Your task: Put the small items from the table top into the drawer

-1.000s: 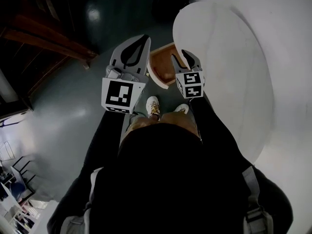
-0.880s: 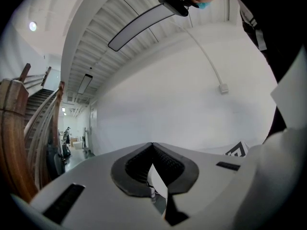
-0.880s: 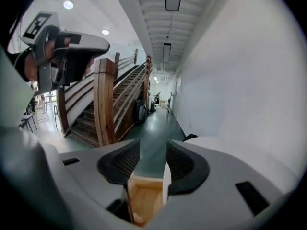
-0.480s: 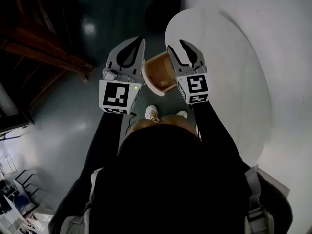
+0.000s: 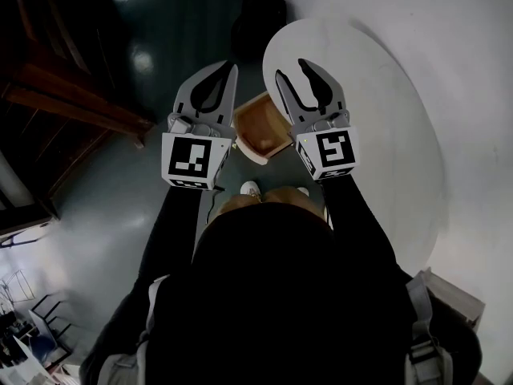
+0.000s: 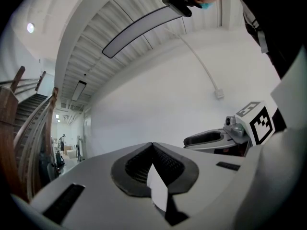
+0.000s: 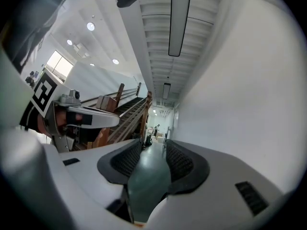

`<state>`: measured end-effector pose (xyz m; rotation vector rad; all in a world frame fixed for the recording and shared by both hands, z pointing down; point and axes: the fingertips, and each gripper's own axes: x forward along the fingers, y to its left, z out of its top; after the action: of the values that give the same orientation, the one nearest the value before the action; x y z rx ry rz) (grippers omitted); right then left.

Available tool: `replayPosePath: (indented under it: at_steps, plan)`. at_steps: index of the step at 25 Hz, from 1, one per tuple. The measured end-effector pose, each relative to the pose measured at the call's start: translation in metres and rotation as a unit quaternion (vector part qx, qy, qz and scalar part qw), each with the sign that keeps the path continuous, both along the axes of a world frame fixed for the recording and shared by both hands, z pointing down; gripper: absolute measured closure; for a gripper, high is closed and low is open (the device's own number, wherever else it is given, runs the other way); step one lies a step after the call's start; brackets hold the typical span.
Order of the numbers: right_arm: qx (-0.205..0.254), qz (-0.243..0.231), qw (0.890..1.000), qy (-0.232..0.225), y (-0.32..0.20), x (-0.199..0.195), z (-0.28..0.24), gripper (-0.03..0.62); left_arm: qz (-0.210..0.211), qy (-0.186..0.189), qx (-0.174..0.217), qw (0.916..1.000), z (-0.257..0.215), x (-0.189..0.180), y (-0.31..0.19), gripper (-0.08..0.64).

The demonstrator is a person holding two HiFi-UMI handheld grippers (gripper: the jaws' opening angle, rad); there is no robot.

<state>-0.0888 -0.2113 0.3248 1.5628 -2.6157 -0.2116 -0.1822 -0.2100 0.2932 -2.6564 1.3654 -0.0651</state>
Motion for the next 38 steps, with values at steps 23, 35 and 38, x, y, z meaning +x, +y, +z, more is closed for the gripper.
replayPosePath:
  at_steps: [23, 35, 38]
  plan:
    - [0.008, -0.002, 1.0, 0.013, 0.006, -0.005, -0.006, 0.566, 0.003, 0.0, 0.002, 1.0, -0.001, -0.002, -0.002, 0.545]
    - [0.009, 0.005, 1.0, 0.005, 0.005, 0.0, -0.007, 0.566, 0.002, 0.001, 0.004, 1.0, -0.001, -0.002, -0.001, 0.545]
    - [0.007, 0.004, 1.0, 0.005, 0.006, 0.001, -0.006, 0.566, 0.002, 0.001, 0.004, 1.0, -0.001, 0.0, 0.0, 0.545]
